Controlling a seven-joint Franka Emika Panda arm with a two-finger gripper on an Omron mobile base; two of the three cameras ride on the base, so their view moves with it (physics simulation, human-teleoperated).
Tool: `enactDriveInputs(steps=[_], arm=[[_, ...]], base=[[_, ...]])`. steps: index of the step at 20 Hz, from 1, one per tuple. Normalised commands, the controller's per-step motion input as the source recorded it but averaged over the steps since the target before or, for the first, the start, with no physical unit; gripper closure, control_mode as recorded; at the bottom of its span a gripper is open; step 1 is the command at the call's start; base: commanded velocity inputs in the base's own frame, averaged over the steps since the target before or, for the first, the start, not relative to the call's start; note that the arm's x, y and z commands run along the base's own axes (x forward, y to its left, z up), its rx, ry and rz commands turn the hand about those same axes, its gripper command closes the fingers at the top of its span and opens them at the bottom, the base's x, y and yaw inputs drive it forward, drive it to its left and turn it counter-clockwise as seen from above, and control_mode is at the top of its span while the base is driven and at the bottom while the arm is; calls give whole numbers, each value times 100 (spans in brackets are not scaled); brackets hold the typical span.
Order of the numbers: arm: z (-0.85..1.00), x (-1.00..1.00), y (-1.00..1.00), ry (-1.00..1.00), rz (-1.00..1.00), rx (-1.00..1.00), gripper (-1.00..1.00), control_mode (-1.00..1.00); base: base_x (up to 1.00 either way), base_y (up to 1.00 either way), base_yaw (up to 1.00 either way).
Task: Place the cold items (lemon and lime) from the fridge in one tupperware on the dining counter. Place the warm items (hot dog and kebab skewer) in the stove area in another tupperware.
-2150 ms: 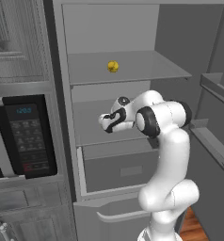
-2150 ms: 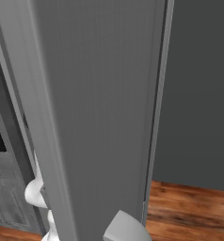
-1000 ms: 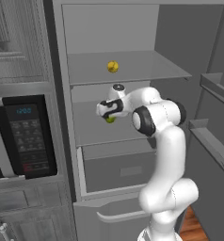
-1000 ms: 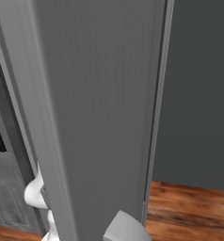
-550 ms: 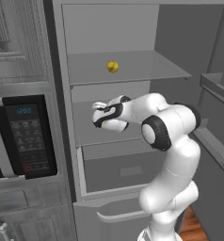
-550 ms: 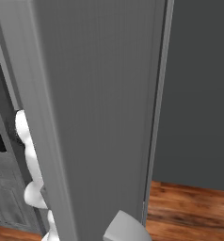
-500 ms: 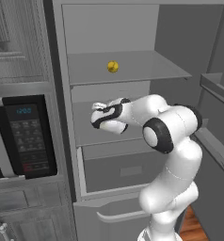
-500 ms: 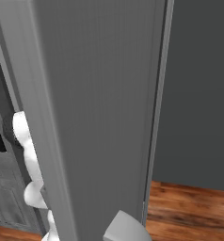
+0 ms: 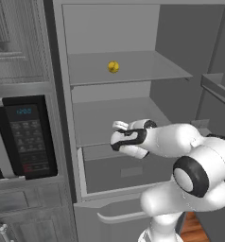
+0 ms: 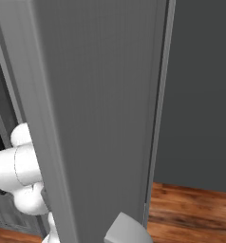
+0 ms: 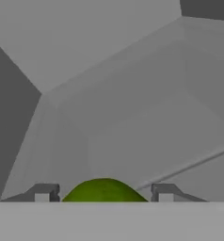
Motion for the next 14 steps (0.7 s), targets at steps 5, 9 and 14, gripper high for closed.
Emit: enactDriveInputs(steps=[5,9,14], arm=[[43,-100,-20,32,-14,0,100,-100],[60,-100,0,38,-16,-9,100,-100],[34,-100,0,30,-20,-14,100,-100]], base=[[0,0,0],[0,0,0],[0,0,0]])
